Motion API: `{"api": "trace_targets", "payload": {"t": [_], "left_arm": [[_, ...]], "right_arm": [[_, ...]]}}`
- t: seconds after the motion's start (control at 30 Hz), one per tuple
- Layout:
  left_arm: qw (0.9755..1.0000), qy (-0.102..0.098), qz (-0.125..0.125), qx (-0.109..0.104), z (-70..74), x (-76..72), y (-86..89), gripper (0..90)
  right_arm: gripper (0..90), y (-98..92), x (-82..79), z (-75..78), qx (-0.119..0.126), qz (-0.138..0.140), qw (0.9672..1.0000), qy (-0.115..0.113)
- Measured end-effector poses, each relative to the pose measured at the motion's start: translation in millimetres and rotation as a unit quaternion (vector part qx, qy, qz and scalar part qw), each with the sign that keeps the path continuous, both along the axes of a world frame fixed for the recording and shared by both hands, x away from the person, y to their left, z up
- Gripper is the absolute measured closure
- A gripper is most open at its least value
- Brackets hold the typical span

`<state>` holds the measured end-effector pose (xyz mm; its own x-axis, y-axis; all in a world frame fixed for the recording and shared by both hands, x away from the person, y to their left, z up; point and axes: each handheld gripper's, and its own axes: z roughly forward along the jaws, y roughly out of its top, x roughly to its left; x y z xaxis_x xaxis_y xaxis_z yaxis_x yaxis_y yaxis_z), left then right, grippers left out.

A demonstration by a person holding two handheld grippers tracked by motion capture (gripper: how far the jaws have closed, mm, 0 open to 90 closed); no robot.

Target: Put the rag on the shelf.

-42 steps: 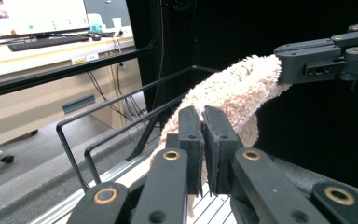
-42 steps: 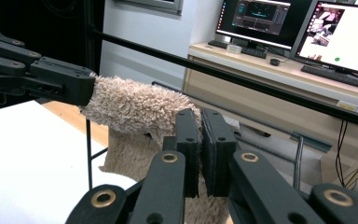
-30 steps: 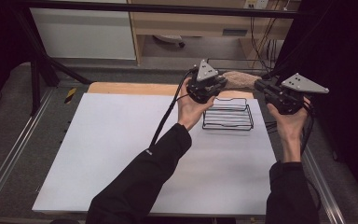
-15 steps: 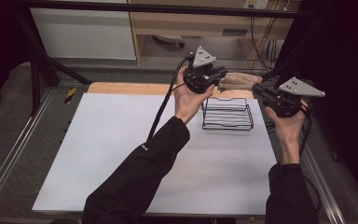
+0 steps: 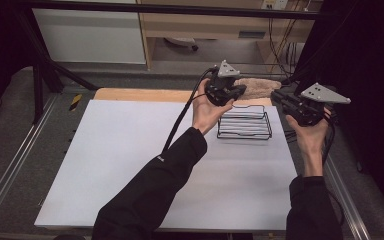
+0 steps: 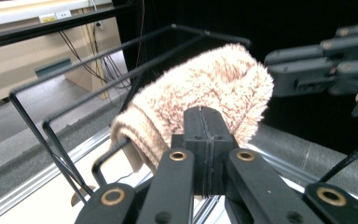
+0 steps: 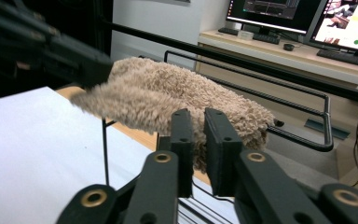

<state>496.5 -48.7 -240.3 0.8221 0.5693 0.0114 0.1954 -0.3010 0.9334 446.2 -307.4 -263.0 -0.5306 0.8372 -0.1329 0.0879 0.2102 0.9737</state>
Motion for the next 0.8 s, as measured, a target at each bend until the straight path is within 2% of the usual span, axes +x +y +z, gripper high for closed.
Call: {"api": "trace_targets", "payload": {"t": [0.23, 0.3, 0.37, 0.47, 0.57, 0.63, 0.8], "left_arm": [[1.0000, 0.004, 0.001, 0.007, -6.4, 1.2, -0.2, 89.8], [0.9999, 0.006, 0.001, 0.009, -9.2, 1.7, -0.4, 89.8], [0.9999, 0.006, 0.000, 0.013, -12.6, 2.6, -0.9, 89.8], [0.9999, 0.004, 0.002, 0.015, -16.9, 3.7, -1.6, 89.7], [0.9998, -0.003, 0.003, 0.020, -20.4, 4.9, -1.8, 89.7], [0.9998, -0.003, 0.006, 0.019, -21.8, 6.8, -1.8, 89.7], [0.9999, 0.000, 0.010, 0.011, -25.1, 11.0, -2.5, 89.6]], "right_arm": [[74.6, -2.0, -6.0, 11.0, 0.035, 0.010, 0.9993, 0.002], [75.7, -2.9, -6.9, 13.5, 0.039, 0.009, 0.9992, 0.001], [80.2, -2.4, -5.8, 13.1, 0.037, 0.006, 0.9991, 0.017], [86.9, -2.4, -0.7, 5.3, 0.037, -0.005, 0.9979, 0.053], [90.0, -3.0, 6.1, -7.1, 0.040, -0.015, 0.9961, 0.077], [90.0, -2.3, 10.0, -13.5, 0.036, -0.022, 0.9956, 0.084], [90.0, 0.1, 19.8, -23.6, 0.029, -0.044, 0.9953, 0.081]]}}
